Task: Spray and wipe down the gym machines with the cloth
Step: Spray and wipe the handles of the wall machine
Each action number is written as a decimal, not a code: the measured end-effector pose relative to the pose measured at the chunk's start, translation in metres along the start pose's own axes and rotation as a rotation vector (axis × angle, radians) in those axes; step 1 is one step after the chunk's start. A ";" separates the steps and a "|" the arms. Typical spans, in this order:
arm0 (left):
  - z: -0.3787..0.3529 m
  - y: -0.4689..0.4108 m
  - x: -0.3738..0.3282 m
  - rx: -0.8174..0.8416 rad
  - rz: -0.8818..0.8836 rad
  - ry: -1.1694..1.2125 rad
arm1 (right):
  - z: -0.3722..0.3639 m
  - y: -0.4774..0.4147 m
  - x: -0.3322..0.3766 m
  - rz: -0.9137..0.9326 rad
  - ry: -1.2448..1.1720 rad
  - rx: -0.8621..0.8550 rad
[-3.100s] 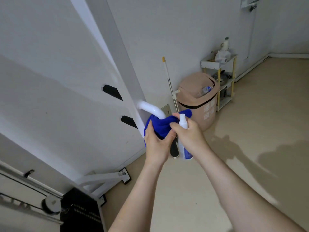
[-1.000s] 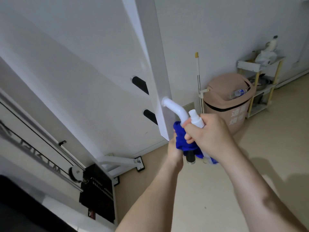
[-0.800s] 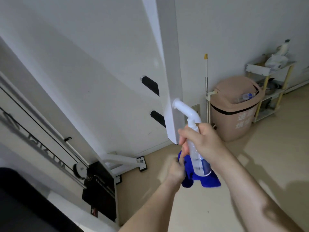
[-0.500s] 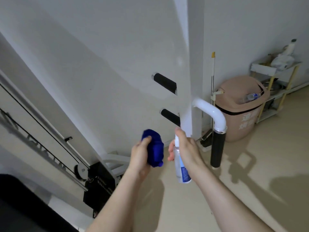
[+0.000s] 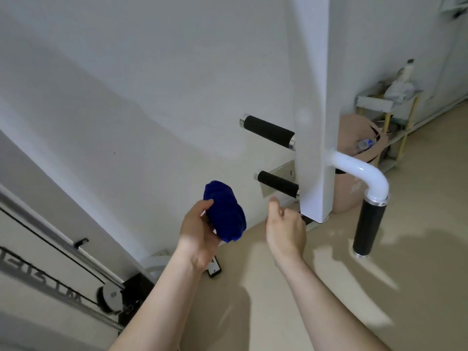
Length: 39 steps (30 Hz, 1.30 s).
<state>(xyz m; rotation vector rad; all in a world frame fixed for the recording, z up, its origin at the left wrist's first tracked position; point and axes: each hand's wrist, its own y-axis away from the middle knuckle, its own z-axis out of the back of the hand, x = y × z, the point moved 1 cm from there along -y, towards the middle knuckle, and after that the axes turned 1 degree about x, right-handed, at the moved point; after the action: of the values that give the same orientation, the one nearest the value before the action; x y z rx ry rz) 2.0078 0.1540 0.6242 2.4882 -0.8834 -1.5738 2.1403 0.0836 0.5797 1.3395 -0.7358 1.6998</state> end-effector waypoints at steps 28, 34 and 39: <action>-0.111 -0.081 0.047 0.454 -0.796 -1.883 | 0.037 -0.016 -0.002 0.146 0.082 0.000; -0.127 -0.094 0.036 0.387 -0.882 -2.039 | 0.039 -0.015 0.000 0.153 0.181 0.010; -0.116 -0.134 0.007 0.284 -0.605 -2.295 | 0.036 -0.005 -0.001 0.212 0.147 0.058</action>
<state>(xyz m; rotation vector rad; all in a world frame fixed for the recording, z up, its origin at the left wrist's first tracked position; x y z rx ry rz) 2.1659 0.2340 0.6269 -0.4064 -0.0071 -4.0638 2.1622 0.0562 0.5880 1.1944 -0.7698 1.9774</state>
